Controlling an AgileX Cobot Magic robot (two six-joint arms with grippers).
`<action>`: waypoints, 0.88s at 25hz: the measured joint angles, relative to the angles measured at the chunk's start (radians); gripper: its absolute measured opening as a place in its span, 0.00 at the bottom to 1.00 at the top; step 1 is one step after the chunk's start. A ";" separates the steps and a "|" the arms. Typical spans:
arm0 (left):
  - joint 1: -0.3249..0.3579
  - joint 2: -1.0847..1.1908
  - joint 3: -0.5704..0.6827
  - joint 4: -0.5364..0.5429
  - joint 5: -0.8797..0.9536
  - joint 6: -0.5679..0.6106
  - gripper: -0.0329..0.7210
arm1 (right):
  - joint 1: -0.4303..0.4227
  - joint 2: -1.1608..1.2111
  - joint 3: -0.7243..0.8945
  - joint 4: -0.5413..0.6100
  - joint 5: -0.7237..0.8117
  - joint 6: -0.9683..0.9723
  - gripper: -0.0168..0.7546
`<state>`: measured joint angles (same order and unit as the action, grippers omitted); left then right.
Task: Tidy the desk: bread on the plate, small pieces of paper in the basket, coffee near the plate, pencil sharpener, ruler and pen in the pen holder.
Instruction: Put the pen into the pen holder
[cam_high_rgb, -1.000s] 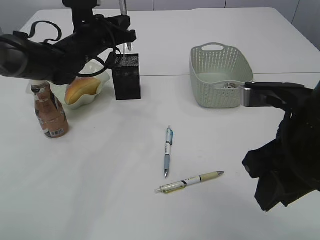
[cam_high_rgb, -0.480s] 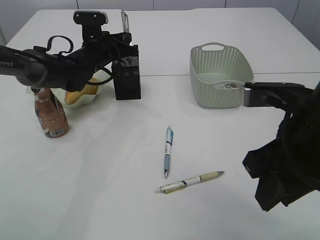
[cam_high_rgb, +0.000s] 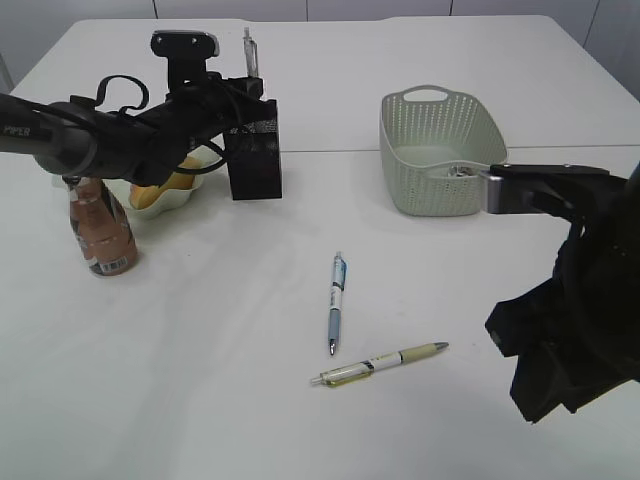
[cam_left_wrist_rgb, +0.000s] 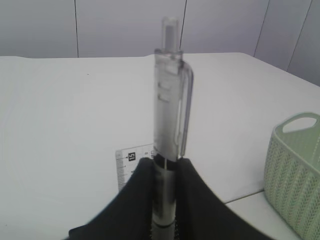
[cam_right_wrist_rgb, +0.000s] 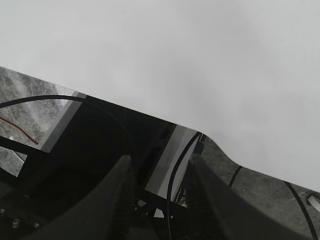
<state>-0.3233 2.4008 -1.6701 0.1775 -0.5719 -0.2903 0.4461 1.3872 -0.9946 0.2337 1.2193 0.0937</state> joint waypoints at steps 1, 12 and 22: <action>0.000 0.000 0.000 0.000 0.000 0.000 0.17 | 0.000 0.000 0.000 0.000 0.000 0.000 0.36; 0.000 0.000 -0.002 -0.011 0.107 0.000 0.50 | 0.000 0.000 0.000 0.003 0.000 0.023 0.36; 0.000 -0.099 -0.002 -0.013 0.174 0.000 0.51 | 0.000 0.000 -0.013 0.003 0.000 0.026 0.36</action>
<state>-0.3233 2.3019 -1.6716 0.1641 -0.3982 -0.2903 0.4461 1.3872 -1.0073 0.2372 1.2193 0.1194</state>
